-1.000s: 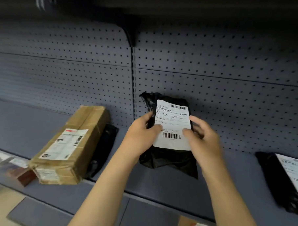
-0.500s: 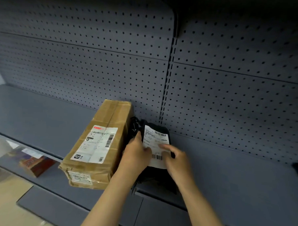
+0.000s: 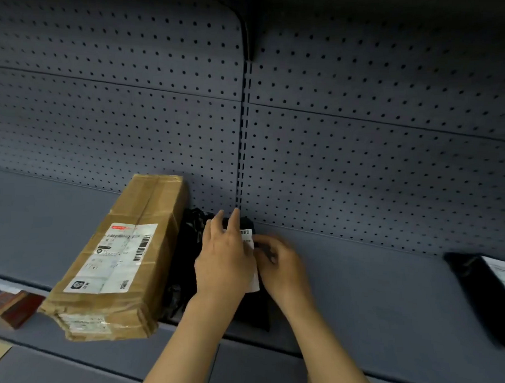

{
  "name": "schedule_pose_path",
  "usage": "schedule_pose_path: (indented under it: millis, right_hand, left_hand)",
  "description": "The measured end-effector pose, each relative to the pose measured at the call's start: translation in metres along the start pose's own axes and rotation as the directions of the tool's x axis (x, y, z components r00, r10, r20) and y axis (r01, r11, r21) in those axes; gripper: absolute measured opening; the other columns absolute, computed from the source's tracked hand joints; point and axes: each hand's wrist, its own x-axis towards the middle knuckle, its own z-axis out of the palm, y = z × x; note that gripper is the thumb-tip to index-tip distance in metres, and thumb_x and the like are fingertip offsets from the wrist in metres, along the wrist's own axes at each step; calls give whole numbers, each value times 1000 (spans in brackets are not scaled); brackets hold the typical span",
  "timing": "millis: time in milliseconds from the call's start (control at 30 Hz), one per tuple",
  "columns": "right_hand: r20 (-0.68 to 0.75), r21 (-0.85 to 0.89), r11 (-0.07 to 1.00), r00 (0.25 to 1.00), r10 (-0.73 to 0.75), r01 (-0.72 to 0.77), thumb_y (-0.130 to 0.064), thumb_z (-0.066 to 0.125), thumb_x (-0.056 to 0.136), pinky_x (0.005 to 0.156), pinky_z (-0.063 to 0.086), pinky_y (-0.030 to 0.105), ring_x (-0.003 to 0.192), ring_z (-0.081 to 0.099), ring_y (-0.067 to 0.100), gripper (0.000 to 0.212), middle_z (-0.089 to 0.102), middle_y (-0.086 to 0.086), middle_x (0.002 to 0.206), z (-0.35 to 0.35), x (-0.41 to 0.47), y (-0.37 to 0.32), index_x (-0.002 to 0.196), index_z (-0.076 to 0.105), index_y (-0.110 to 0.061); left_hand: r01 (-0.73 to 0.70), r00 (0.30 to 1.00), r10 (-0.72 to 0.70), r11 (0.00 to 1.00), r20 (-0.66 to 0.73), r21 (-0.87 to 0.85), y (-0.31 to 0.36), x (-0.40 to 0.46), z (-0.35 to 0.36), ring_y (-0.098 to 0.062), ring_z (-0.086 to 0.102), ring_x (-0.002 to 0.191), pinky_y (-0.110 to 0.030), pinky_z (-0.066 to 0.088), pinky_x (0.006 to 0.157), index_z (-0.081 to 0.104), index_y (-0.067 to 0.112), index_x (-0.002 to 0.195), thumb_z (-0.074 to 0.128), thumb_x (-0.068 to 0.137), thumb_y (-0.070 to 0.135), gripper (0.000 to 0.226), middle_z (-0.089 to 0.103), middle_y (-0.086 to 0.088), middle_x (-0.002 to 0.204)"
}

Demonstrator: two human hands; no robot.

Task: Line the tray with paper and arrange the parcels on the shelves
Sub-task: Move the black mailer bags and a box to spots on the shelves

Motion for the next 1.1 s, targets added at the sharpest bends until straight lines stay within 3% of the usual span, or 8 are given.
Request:
schedule_pose_path:
  millis: [67, 167, 267, 333, 400, 533, 700, 1100]
  right_hand:
    - [-33, 78, 997, 999, -5, 8, -21, 61, 96, 97, 52, 24, 103, 65, -3, 23, 69, -14, 116, -27, -3, -12, 113, 69, -35]
    - [-70, 123, 992, 997, -30, 39, -17, 59, 96, 86, 48, 7, 99, 63, -13, 28, 70, -19, 110, -75, -12, -31, 120, 69, -29]
    - [-138, 115, 991, 989, -48, 64, -23, 60, 96, 90, 45, 11, 109, 62, -5, 34, 69, -18, 118, -121, -20, -42, 128, 65, -35]
    - [-176, 129, 989, 983, -54, 78, -22, 61, 95, 89, 44, 12, 108, 62, -4, 35, 68, -19, 117, -146, -24, -41, 126, 65, -39]
    - [-215, 129, 988, 975, -53, 82, -22, 62, 94, 89, 45, 14, 108, 63, -3, 35, 69, -18, 115, -175, -29, -35, 124, 66, -41]
    - [-264, 155, 985, 964, -27, 71, -23, 63, 95, 89, 45, 16, 105, 64, -4, 34, 72, -18, 112, -226, -33, -12, 121, 67, -43]
    - [-281, 177, 982, 960, -13, 65, -25, 65, 94, 94, 47, 21, 107, 64, -3, 32, 72, -18, 112, -296, -41, 26, 120, 68, -43]
    - [-361, 212, 977, 931, 63, 16, -23, 63, 95, 88, 47, 18, 107, 63, -7, 31, 71, -19, 114, -444, -64, 124, 117, 68, -45]
  left_hand:
    - [-121, 991, 109, 978, -80, -171, 17, 2, -2, -20, 33, 148, -31, 44, 101, 27, 27, 158, 51, 101, 26, 62, 30, -1, 161]
    - [-183, 983, 145, 861, -116, -474, 51, 3, -5, 8, 47, 126, -14, 38, 93, 38, 31, 153, 53, 102, 27, 53, 40, 8, 149]
    - [-204, 979, 150, 741, -139, -640, 87, -1, -3, -4, 48, 133, -25, 42, 104, 47, 37, 145, 54, 101, 29, 46, 46, 15, 142]
    - [-202, 979, 160, 687, -126, -698, 109, -4, 0, -2, 51, 127, -15, 42, 94, 50, 39, 141, 55, 101, 28, 42, 49, 19, 135]
    - [-183, 980, 184, 655, -81, -734, 134, -8, 10, 1, 51, 123, -10, 39, 86, 51, 39, 140, 56, 101, 28, 41, 51, 19, 134]
    - [-128, 977, 211, 630, 11, -766, 180, -18, 39, 1, 53, 121, -14, 41, 87, 53, 40, 138, 56, 101, 27, 40, 53, 18, 134]
    - [-91, 985, 169, 603, 16, -792, 238, -34, 80, 14, 54, 104, -8, 42, 74, 57, 39, 133, 56, 101, 25, 35, 56, 16, 130]
    - [12, 988, 109, 647, 108, -762, 344, -73, 180, 9, 57, 98, -8, 41, 78, 58, 32, 136, 58, 100, 24, 37, 58, 13, 125]
